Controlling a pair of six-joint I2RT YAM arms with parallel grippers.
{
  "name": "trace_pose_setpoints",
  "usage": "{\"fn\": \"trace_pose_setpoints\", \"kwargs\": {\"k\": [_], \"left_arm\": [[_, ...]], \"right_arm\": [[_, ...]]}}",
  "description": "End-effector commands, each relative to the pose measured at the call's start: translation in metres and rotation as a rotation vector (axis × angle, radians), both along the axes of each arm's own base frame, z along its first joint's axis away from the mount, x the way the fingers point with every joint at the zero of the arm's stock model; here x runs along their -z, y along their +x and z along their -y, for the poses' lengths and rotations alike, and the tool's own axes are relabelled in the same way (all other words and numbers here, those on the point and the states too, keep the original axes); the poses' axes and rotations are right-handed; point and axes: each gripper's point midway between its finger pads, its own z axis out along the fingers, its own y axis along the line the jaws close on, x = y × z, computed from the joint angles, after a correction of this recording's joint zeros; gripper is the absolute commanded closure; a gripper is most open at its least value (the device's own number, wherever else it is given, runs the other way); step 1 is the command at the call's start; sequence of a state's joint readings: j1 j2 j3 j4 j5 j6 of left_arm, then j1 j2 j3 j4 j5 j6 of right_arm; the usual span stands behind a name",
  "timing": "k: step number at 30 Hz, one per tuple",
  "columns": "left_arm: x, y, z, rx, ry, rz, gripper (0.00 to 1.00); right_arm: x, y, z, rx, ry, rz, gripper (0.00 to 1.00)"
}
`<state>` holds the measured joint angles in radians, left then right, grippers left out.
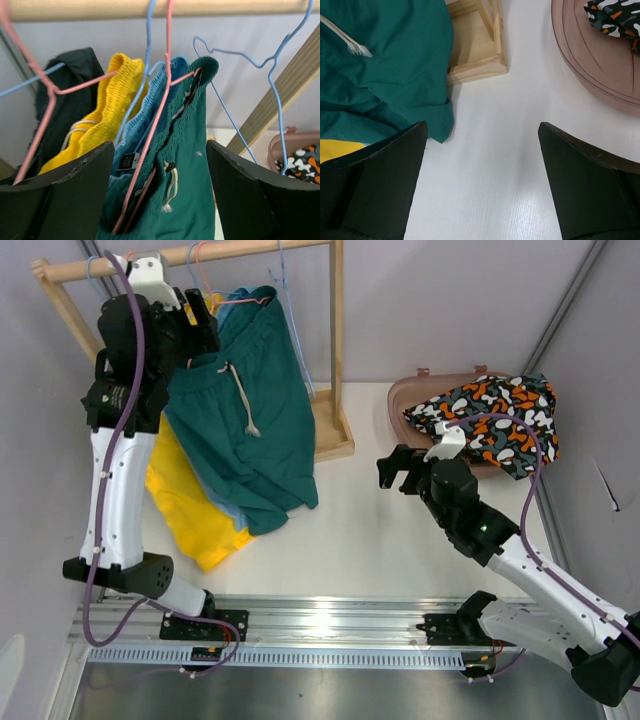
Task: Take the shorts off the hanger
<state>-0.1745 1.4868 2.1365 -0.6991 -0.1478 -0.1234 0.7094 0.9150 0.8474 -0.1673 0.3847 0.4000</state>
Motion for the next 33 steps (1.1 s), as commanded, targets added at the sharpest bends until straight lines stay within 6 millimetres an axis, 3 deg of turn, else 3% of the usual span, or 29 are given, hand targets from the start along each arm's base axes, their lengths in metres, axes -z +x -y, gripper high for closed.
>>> {"fn": "trace_pose_setpoints", "kwargs": {"k": [1, 9, 16, 22, 26, 28, 31, 33], "left_arm": [[0.003, 0.010, 0.010, 0.061, -0.024, -0.008, 0.21], [0.020, 0.037, 0.007, 0.066, -0.051, -0.057, 0.27], [0.029, 0.049, 0.005, 0.063, -0.063, -0.078, 0.33], [0.031, 0.062, 0.008, 0.085, -0.081, -0.094, 0.53], [0.041, 0.072, 0.011, 0.090, -0.091, -0.121, 0.78], [0.043, 0.074, 0.010, 0.088, -0.092, -0.129, 0.78], [0.044, 0.072, 0.010, 0.087, -0.087, -0.131, 0.68], [0.045, 0.072, 0.009, 0.084, -0.084, -0.132, 0.67]], "right_arm": [[0.002, 0.003, 0.003, 0.023, -0.014, -0.003, 0.01], [0.010, 0.002, 0.008, 0.040, -0.040, -0.015, 0.01], [0.021, 0.001, 0.009, 0.048, -0.043, -0.030, 0.01], [0.031, 0.001, 0.009, 0.052, -0.050, -0.046, 0.01], [0.033, 0.002, 0.012, 0.061, -0.058, -0.048, 0.00], [0.035, 0.001, 0.013, 0.066, -0.062, -0.052, 0.01], [0.034, 0.000, 0.014, 0.067, -0.057, -0.053, 0.01], [0.034, -0.001, 0.015, 0.069, -0.053, -0.052, 0.01]]}}
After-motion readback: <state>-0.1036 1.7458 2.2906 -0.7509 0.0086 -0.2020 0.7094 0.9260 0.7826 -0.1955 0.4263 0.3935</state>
